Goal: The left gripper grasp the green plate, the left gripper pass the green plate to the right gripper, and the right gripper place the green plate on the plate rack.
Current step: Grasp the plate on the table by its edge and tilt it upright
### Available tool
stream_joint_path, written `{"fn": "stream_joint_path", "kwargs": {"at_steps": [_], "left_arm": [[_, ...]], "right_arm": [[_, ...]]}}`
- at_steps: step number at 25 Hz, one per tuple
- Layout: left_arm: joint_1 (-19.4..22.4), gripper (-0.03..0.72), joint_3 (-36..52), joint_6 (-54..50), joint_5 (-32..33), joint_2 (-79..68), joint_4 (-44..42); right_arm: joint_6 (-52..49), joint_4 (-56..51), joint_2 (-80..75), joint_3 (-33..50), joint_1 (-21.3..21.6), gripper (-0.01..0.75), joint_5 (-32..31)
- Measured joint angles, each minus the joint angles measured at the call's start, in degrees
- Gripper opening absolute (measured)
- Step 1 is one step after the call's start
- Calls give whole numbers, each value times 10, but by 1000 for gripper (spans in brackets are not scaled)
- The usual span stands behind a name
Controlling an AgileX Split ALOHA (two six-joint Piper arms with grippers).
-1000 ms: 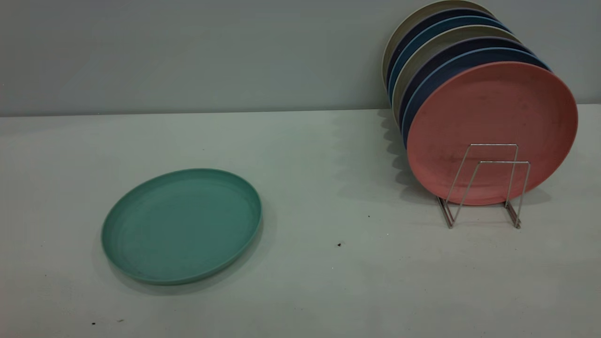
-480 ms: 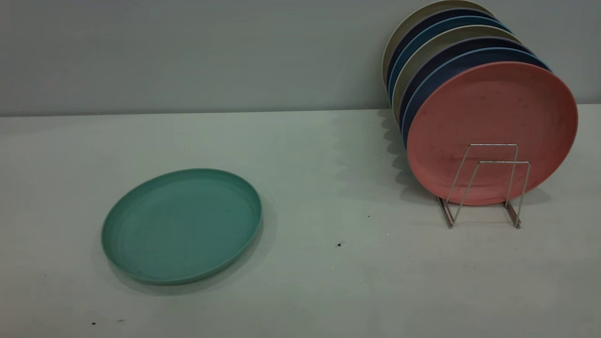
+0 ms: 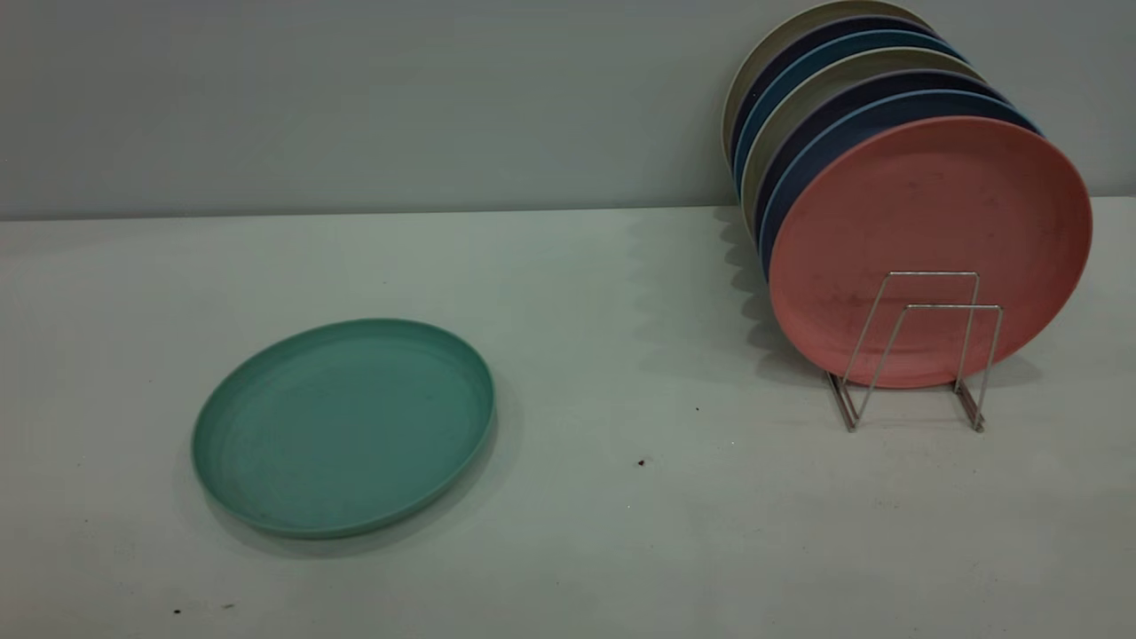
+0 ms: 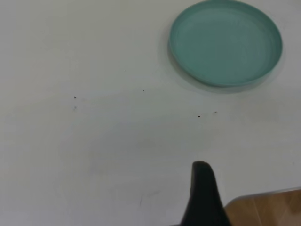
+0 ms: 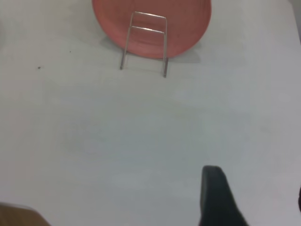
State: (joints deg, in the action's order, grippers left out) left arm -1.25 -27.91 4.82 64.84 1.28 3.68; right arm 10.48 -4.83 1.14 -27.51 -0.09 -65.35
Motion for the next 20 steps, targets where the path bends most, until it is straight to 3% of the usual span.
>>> {"fn": "stream_joint_path", "kwargs": {"at_steps": [11,15,20], "left_arm": [[0,549,-3,0,-6,0,0],[0,549,-11,-42,-47,-20,-5],[0,549,-11,-71,-109,-165,-3]], "right_arm": [[0,0,0,0,0,426,0],[5,-1,-7,-4,0,426,17],[46,-35,-98,-7,0,426,84]]}}
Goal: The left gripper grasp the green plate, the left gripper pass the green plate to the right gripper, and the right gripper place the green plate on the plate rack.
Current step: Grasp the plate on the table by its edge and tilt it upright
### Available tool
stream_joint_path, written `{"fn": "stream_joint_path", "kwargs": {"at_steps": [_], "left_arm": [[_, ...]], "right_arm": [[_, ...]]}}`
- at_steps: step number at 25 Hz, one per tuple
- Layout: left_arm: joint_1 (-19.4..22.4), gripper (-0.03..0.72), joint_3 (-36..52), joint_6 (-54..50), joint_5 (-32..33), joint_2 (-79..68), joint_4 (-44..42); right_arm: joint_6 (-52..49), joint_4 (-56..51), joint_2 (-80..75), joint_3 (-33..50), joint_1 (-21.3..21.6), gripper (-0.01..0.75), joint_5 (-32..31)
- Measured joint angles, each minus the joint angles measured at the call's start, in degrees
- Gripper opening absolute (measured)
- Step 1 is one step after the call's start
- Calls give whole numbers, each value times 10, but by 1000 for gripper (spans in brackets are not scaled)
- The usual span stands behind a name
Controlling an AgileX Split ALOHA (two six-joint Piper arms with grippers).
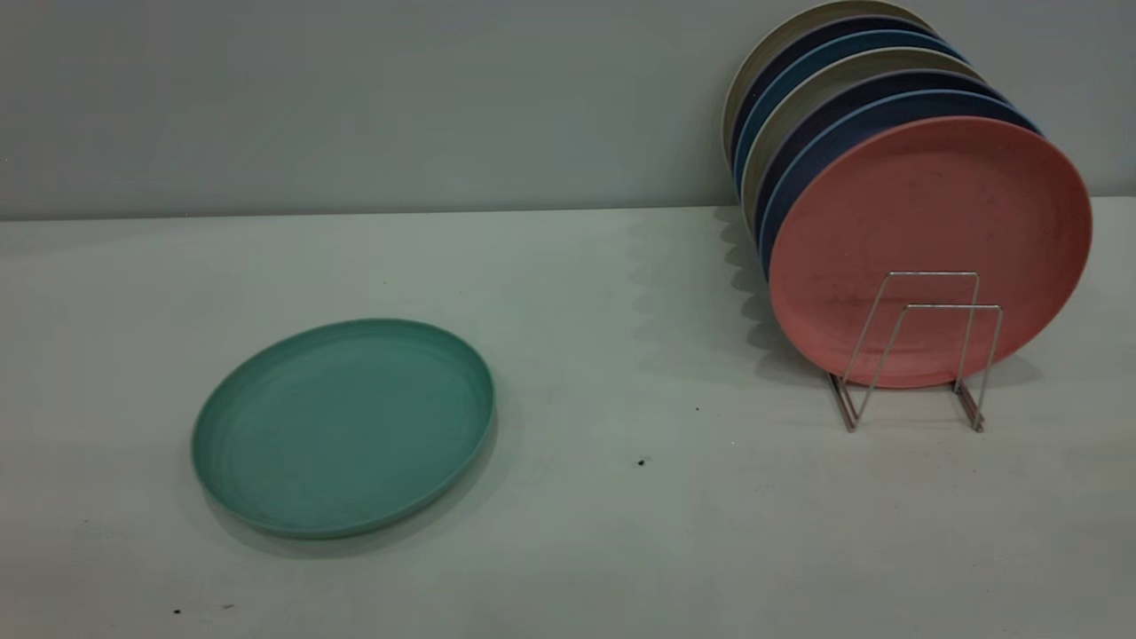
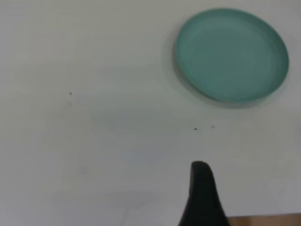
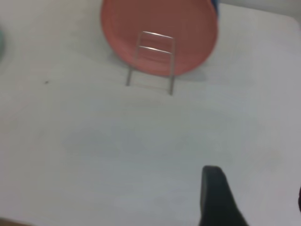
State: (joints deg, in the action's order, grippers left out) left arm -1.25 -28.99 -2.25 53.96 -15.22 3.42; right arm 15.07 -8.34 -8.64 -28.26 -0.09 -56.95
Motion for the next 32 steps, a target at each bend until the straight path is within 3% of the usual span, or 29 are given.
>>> {"fn": "stream_joint_path", "kwargs": {"at_steps": [6,11,18,27,32], "left_arm": [[0,549,0,38,-99,-203,58],[0,548,0,103,-224,-378,138],[7,509,-1,273,-349,-611,333],[99,498,-64,573,-361,-822,624],[133,498,-104,651,-331,-922,720]], "right_arm": [[95,-110,-135,0,0,434,85],[154,-172,-236,0,0,440,124],[192,-199,-293,-1,0,440,148],[204,-201,-296,-1,0,440,157],[208,-201,-296,-1,0,440,159]]}}
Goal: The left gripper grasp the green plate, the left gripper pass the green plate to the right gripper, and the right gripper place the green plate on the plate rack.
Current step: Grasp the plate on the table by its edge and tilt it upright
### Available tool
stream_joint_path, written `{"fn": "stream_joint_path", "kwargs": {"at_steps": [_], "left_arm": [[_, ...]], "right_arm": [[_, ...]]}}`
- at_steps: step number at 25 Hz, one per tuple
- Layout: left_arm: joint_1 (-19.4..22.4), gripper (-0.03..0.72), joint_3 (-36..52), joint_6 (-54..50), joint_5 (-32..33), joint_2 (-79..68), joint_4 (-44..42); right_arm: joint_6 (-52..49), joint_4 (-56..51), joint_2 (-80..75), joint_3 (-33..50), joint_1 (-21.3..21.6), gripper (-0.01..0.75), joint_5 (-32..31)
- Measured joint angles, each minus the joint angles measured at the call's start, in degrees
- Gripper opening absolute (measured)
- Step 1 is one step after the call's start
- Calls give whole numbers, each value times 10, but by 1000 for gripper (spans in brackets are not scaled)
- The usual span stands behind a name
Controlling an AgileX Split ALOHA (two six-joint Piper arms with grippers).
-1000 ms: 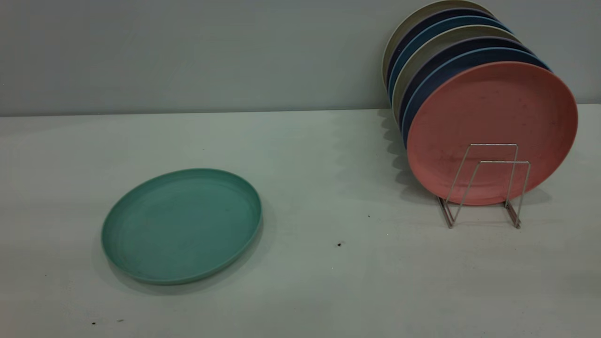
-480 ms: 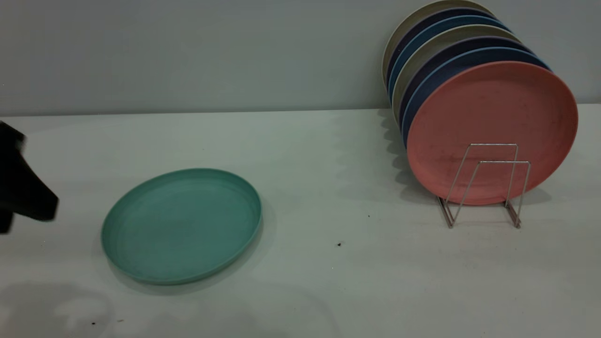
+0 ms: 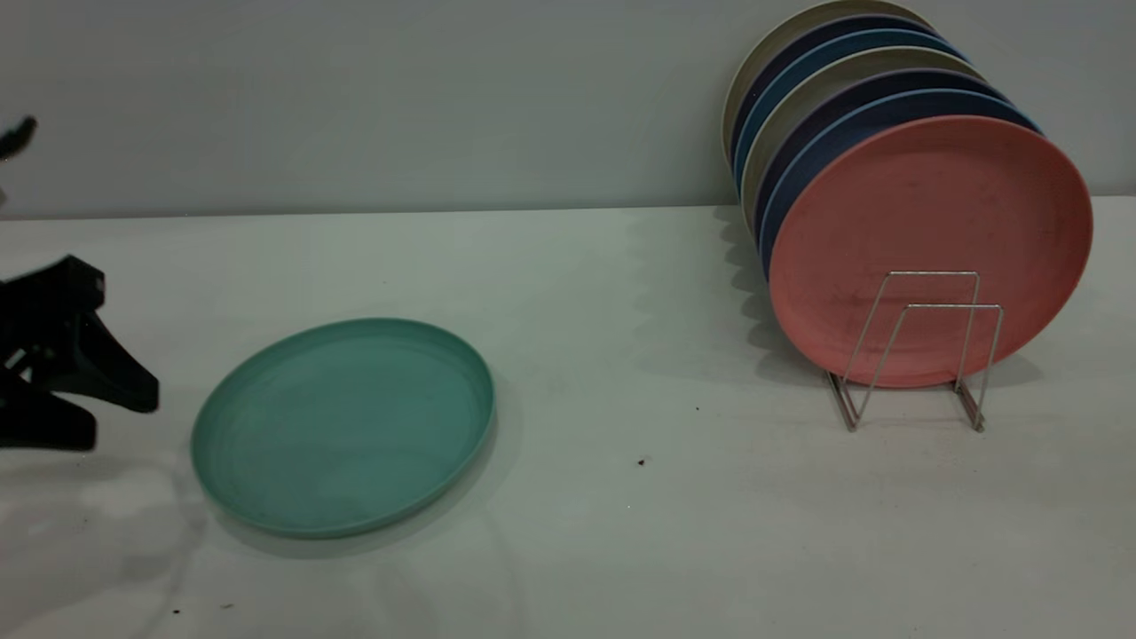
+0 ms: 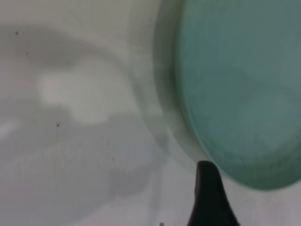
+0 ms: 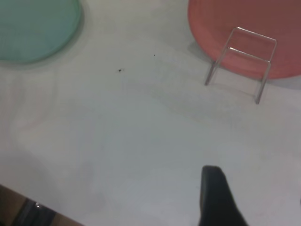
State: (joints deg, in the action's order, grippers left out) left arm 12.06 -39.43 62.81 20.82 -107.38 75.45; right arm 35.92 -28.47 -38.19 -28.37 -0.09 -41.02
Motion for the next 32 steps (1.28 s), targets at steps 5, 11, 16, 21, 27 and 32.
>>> {"fn": "stream_joint_path", "kwargs": {"at_steps": [5,11,16,21,27,32], "left_arm": [[4,498,-42,22,24,-78,36],[4,498,-75,26,25,-122,51],[3,496,-96,35,27,-155,77],[2,469,-115,59,37,-190,109],[2,362,-125,104,69,-218,161],[2,78,-125,128,82,-227,171]], "right_arm": [[1,0,0,0,0,440,2],[1,0,0,0,0,440,5],[1,0,0,0,0,440,13],[1,0,0,0,0,440,20],[1,-2,0,0,0,440,27],[1,-17,0,0,0,440,28]]}}
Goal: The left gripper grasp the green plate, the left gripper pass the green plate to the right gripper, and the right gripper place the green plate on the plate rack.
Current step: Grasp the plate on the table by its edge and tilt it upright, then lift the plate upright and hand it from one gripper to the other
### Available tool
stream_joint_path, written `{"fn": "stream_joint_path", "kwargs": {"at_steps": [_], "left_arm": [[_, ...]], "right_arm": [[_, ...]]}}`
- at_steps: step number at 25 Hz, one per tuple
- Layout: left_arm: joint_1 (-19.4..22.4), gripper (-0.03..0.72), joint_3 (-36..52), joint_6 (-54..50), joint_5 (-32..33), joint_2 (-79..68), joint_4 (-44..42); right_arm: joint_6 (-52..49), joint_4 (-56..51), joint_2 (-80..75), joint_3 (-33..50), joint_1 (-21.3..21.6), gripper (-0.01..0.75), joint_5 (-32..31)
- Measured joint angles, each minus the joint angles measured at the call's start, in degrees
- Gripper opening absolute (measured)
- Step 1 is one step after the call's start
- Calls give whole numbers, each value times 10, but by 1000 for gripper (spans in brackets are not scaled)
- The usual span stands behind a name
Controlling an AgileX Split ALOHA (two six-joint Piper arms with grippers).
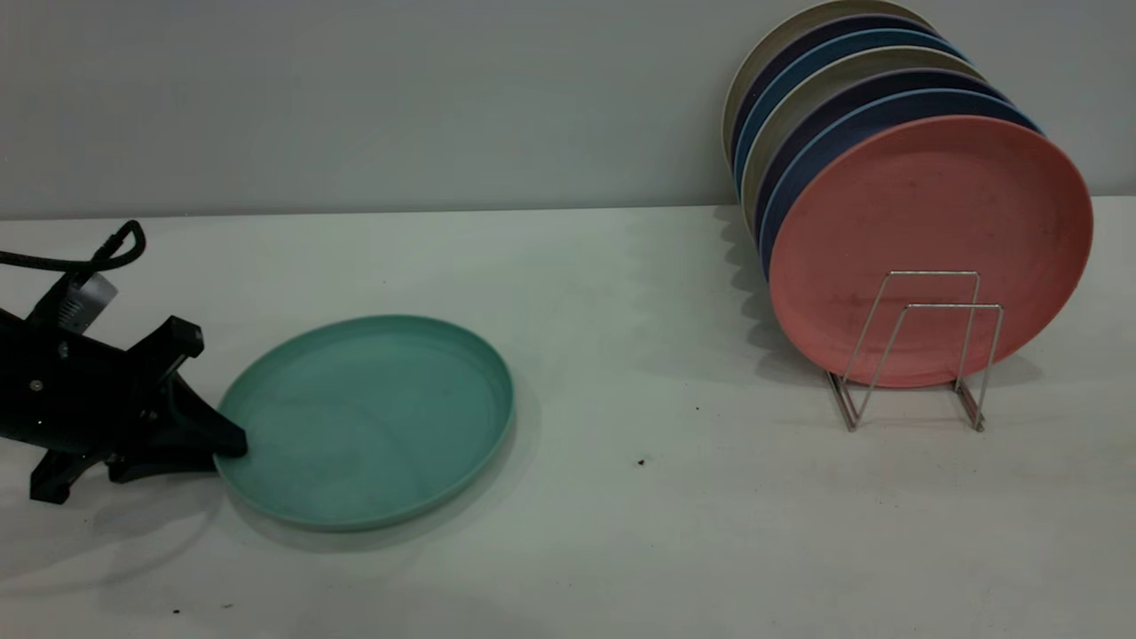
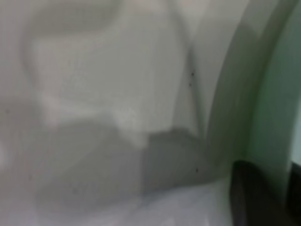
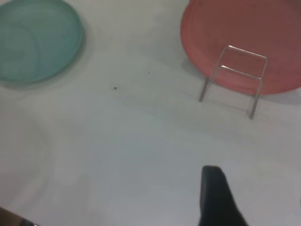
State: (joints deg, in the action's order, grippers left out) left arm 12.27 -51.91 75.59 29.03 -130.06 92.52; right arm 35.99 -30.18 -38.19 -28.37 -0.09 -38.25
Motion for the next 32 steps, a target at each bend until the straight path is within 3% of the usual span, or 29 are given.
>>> {"fn": "stream_joint_path", "kwargs": {"at_steps": [4,12,17,23,27,32], "left_arm": [[0,17,0,29,0,0,20],[-3,14,0,93,-5,51,46],[-38,14,0,104,-11,94,24],[-112,14,0,114,-32,147,1],[-147,13,0,115,-31,176,-3],[-186,13,0,112,-33,179,-4]], "right_arm": [[2,-48,-1,0,0,440,0],[73,-204,-88,0,0,441,4],[235,-353,-215,0,0,441,34],[494,-594,-388,-4,0,441,53],[623,-697,-497,-19,0,441,21],[646,-711,-613,-70,0,441,-62]]}}
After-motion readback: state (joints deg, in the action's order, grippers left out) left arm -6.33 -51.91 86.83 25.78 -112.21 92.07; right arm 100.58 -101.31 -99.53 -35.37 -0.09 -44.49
